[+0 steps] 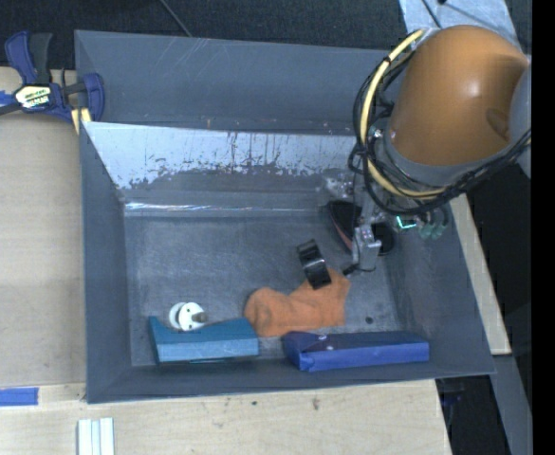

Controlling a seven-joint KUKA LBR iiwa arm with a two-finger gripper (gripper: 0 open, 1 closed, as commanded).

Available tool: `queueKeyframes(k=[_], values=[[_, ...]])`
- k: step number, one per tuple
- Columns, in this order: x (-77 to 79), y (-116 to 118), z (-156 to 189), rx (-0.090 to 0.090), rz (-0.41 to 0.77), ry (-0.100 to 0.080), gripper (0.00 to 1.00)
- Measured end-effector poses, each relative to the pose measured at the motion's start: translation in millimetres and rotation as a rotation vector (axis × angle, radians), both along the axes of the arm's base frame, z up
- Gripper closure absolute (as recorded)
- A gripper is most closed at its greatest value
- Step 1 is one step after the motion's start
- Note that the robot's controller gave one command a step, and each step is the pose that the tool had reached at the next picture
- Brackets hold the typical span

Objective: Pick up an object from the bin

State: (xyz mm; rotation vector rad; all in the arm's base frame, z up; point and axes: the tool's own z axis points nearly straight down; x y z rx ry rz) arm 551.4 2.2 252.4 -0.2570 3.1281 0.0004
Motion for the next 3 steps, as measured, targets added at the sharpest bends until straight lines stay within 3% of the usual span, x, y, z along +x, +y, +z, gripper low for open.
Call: queueKeyframes(k=[1, 2, 3], values=[[0.1, 0, 0, 0.0, 0.0, 0.0, 0.0], [-12.6, -10, -32, -0.001, 0.074, -0.007, 0.0], [-54.2, 31, -78, -0.002, 0.068, -0.001, 0.0]])
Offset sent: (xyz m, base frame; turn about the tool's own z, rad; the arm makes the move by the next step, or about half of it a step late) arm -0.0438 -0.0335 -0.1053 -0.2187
